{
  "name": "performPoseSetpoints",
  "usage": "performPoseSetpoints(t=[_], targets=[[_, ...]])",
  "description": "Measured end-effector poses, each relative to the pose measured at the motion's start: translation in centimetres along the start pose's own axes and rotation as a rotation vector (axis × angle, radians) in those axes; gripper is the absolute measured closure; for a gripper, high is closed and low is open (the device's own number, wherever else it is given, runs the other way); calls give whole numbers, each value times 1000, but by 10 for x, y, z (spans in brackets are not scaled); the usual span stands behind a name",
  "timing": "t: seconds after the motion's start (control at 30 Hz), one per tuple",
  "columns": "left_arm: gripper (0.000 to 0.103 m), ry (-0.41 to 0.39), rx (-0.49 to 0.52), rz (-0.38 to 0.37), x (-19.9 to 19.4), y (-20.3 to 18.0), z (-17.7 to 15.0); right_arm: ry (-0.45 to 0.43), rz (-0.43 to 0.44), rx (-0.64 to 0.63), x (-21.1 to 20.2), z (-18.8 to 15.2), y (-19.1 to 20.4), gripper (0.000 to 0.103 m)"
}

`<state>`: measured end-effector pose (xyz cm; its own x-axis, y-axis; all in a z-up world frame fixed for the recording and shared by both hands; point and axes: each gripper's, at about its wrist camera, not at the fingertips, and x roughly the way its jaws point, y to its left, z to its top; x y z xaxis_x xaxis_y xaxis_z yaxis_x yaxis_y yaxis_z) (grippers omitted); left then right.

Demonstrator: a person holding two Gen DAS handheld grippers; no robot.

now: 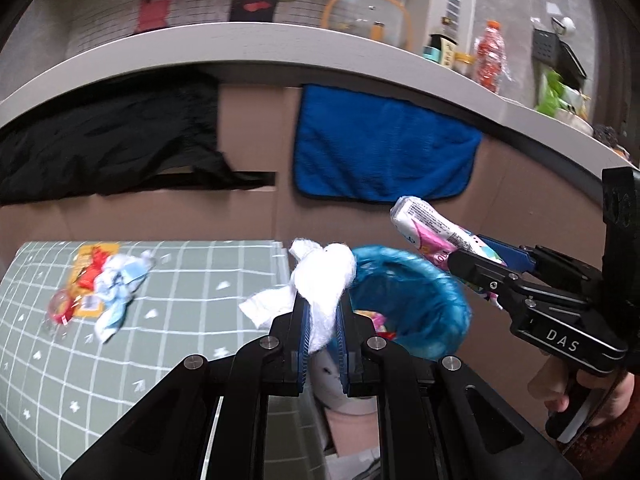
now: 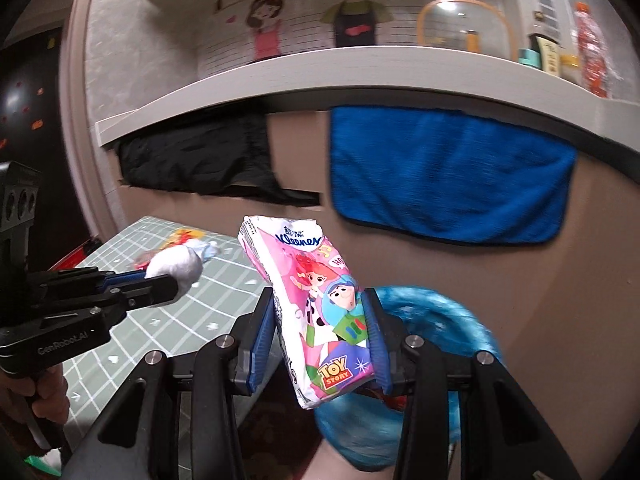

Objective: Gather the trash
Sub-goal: 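Carry the white tissue and tissue pack over the bin and open both tools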

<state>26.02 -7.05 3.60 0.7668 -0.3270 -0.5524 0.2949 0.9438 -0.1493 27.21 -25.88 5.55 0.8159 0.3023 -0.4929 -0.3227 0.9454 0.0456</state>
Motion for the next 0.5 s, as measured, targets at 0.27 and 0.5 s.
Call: performPoseSetpoints(t=[0.27,0.5], targets=[[91,37,29,-34,31,-33,1,1,-61,66,-10,-17,-45,63],[91,69,56,-39,56,-47,1,21,-80,140,1,-27,-78,63]])
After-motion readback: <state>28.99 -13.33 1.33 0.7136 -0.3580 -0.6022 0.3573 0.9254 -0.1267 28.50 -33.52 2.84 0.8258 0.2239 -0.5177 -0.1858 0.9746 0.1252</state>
